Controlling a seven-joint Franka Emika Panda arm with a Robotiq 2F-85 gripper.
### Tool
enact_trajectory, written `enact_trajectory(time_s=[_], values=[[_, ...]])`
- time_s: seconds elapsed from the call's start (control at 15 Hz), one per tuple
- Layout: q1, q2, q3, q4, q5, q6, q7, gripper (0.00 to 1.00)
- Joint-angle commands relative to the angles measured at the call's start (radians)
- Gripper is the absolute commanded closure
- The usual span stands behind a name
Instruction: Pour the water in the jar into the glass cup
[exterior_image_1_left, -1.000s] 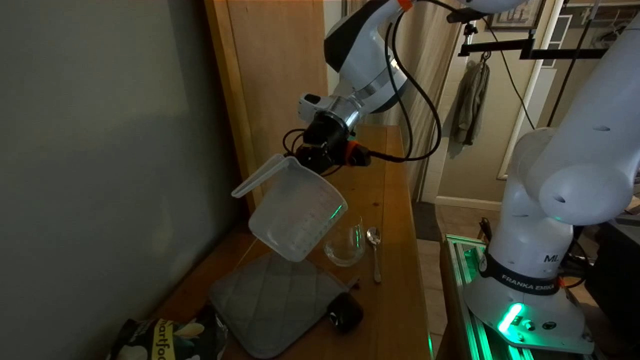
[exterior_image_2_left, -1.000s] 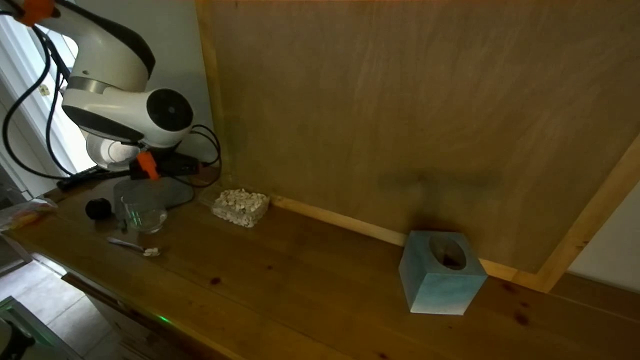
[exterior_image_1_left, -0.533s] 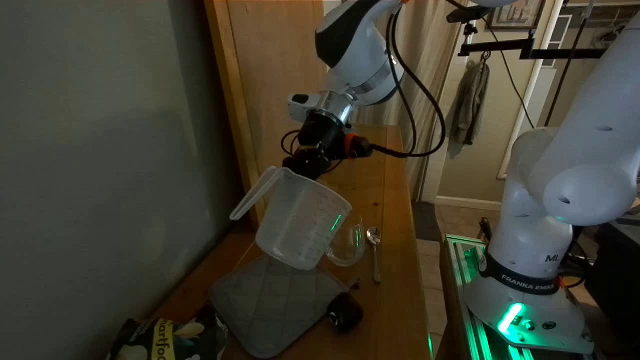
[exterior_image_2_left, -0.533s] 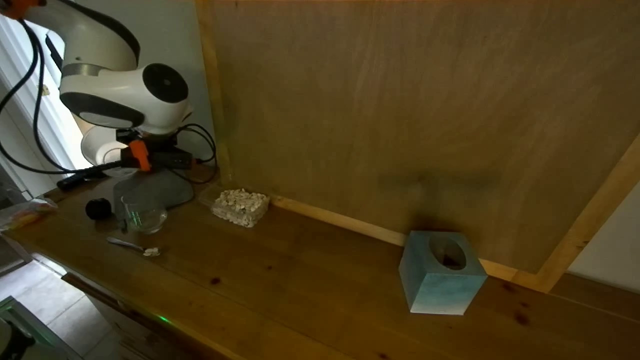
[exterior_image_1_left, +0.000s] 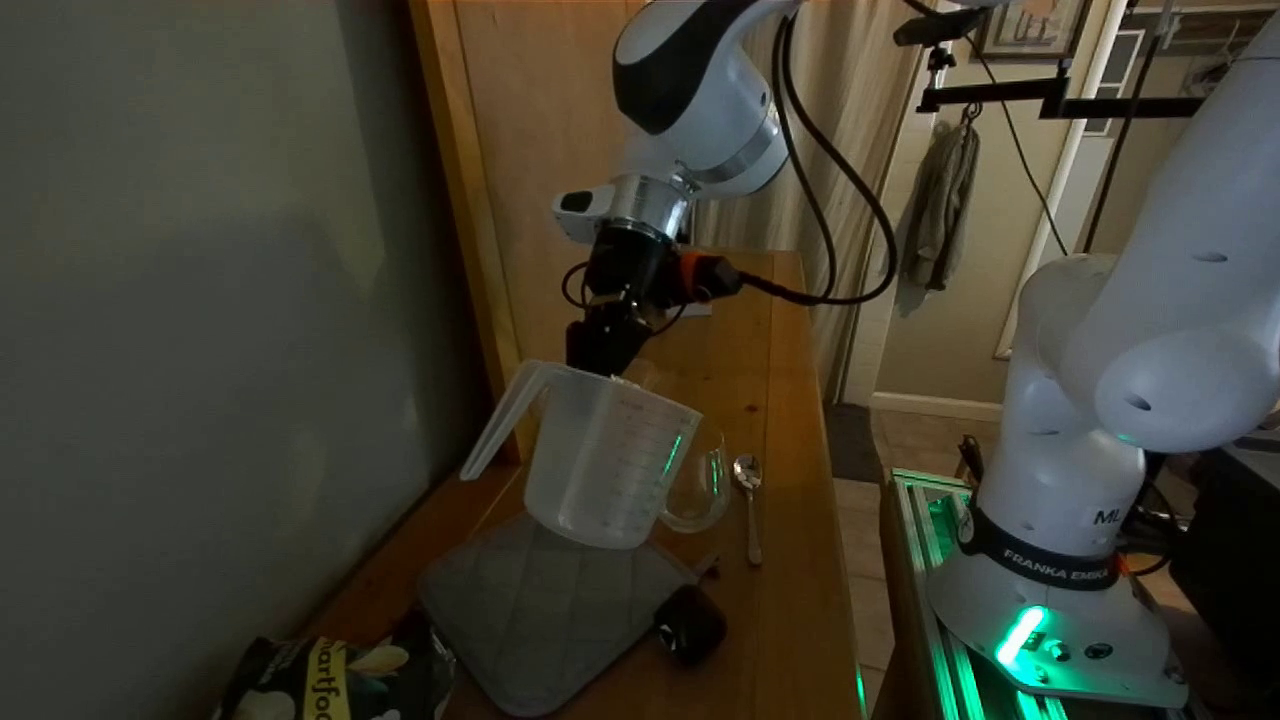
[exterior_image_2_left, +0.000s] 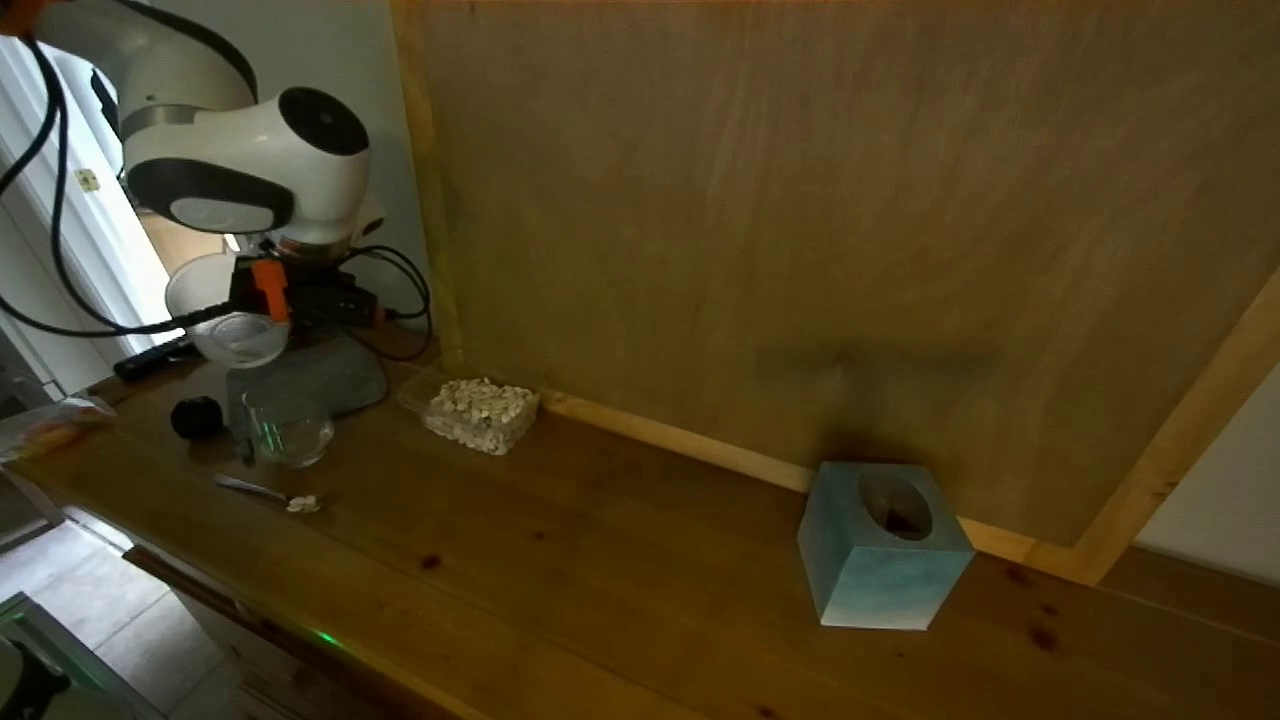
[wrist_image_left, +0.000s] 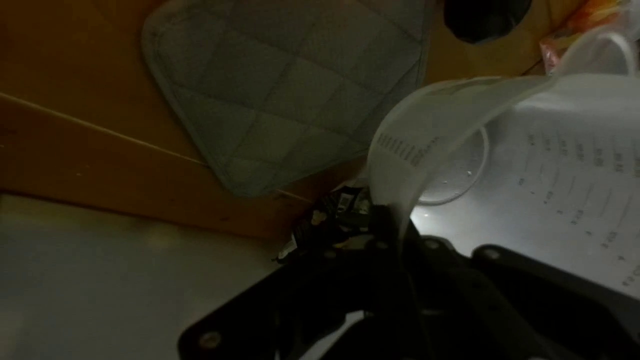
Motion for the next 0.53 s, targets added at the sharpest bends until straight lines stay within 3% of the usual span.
enact_trajectory(time_s=[0.0,0.47], values=[[0.028,0.049,0.009,0.045,-0.117,0.056,0.140,0.99],[0.071,0.123,0.001,0.088,-0.281,0.093,0.297,0.99]])
